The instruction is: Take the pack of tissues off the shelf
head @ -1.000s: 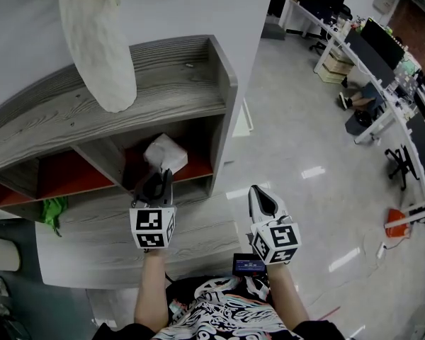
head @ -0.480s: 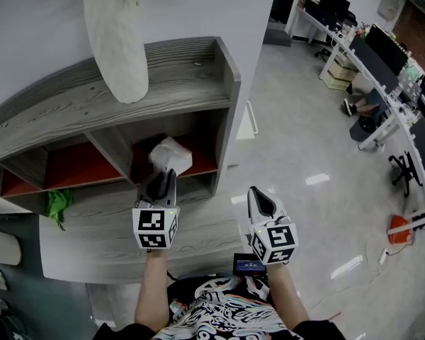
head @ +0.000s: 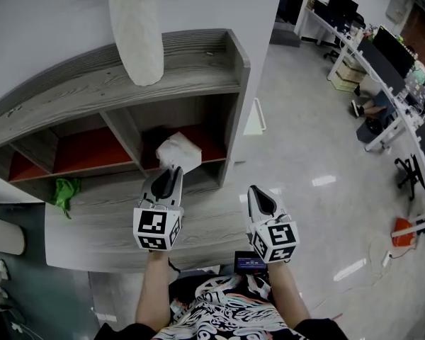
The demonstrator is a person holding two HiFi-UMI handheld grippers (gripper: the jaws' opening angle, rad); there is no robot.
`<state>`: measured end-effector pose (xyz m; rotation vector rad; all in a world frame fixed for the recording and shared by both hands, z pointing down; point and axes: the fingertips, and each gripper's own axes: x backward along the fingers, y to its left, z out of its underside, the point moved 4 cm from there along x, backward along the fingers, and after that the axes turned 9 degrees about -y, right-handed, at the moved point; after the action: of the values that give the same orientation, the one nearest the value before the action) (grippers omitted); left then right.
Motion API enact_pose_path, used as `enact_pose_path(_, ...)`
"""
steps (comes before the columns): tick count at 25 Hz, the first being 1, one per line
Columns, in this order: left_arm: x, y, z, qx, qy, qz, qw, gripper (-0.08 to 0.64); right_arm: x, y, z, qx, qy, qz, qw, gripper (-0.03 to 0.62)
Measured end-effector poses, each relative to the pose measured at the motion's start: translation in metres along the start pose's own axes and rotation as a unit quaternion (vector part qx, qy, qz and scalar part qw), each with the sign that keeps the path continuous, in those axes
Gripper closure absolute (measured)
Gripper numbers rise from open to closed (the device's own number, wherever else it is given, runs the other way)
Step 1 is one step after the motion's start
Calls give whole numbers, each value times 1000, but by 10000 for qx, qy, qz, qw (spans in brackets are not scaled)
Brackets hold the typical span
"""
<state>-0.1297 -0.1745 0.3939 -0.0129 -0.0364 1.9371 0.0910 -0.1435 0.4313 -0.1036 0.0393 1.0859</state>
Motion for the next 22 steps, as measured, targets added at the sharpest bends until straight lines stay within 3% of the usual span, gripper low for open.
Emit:
enact_pose_path(12,41,-13,-20,-3,-403,96,9991,512,13,25,10,-72,26,-192,9998,591)
enact_pose_path(22,49,-14,-13,-17,-368,165,9992,512,16,33,16,-66,67,-211,9997,591)
